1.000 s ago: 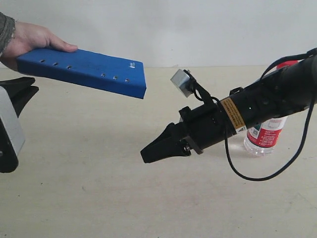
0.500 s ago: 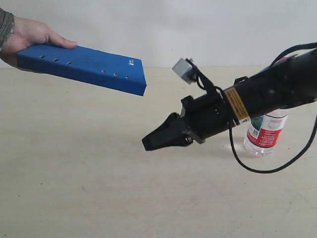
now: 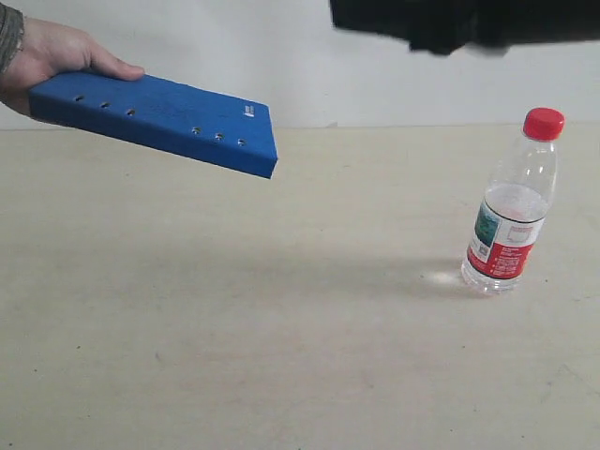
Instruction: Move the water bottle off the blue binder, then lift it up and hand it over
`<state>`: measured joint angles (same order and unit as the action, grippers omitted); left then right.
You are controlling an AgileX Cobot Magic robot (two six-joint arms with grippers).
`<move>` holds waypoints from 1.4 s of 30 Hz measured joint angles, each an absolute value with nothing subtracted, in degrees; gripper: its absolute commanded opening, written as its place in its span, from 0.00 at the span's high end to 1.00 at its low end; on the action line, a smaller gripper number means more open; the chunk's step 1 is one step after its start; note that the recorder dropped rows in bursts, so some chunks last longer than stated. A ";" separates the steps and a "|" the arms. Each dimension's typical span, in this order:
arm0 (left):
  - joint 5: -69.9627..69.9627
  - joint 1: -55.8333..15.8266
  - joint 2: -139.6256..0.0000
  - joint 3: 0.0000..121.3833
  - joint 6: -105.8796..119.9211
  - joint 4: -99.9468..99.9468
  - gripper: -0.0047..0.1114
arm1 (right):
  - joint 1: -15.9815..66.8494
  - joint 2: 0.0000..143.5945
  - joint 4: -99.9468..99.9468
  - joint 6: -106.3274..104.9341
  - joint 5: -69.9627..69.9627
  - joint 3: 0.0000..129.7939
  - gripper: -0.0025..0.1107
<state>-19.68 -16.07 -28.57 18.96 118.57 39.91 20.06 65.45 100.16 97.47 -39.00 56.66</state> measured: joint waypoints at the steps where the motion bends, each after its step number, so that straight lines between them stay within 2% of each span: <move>1: -19.68 -16.07 -28.28 18.96 118.57 39.91 0.92 | 20.06 63.47 100.16 97.47 -37.47 56.66 0.97; 5: -19.46 -16.07 -24.02 17.93 118.57 39.91 0.92 | 20.06 54.80 100.16 97.47 -33.12 56.66 0.97; 9: -19.59 -16.07 -13.94 15.32 118.57 39.91 0.92 | 20.06 47.35 99.94 97.47 -31.04 54.46 0.97; 16: -22.29 -16.07 -3.46 9.23 118.57 39.71 0.92 | 20.06 37.81 100.00 97.47 -19.91 36.99 0.97; 24: -22.43 -16.07 -0.16 1.82 118.57 39.71 0.92 | 20.06 36.39 100.00 97.47 -5.57 20.46 0.97; 33: -19.97 -16.07 -0.16 0.84 118.57 39.71 0.92 | 20.06 36.15 100.00 97.47 4.10 16.72 0.97; 42: -19.97 -16.07 -0.16 0.84 118.57 39.71 0.92 | 20.06 36.15 100.00 97.57 5.51 16.72 0.97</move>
